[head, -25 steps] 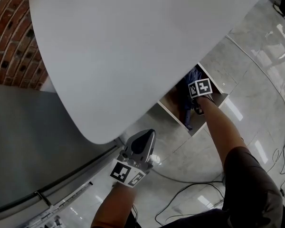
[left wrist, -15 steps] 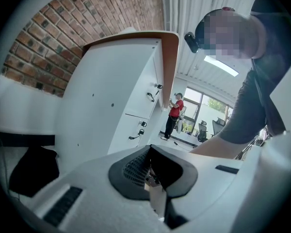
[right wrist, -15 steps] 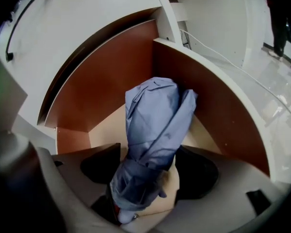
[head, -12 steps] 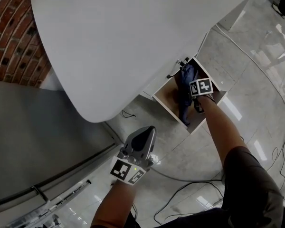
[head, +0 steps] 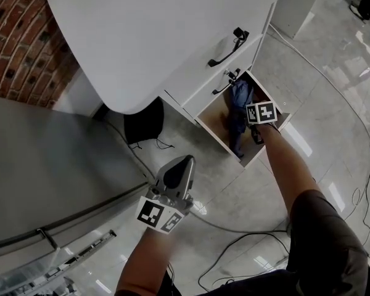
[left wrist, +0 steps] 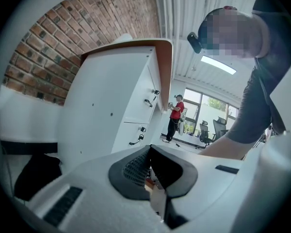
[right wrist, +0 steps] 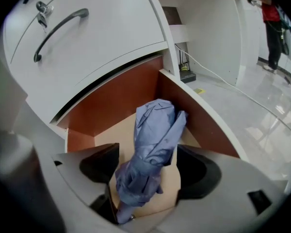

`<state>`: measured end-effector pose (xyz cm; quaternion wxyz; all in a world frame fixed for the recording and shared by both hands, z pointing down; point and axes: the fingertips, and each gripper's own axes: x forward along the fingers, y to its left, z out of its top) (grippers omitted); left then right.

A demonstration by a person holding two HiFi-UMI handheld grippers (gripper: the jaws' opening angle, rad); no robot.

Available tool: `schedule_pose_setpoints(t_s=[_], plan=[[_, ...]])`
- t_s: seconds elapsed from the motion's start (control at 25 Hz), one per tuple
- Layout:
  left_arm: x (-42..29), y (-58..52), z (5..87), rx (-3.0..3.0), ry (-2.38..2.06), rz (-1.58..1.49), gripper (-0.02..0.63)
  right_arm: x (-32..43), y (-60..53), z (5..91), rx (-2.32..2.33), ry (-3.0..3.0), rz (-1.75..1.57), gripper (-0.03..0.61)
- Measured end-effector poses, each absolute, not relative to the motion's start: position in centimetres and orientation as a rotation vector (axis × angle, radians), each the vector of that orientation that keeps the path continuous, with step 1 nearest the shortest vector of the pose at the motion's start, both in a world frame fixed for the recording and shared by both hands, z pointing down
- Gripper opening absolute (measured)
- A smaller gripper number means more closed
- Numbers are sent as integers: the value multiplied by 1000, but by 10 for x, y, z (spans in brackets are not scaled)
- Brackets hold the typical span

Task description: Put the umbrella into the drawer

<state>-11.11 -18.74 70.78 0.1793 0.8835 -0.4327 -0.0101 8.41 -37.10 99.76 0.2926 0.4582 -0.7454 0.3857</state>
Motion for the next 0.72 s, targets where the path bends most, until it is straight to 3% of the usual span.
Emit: schedule_pose_setpoints(t_s=[0.72], plan=[[-105,-168,687,2499,-1248,-40,5,118,-338,940,1295,-2031,1023,359]])
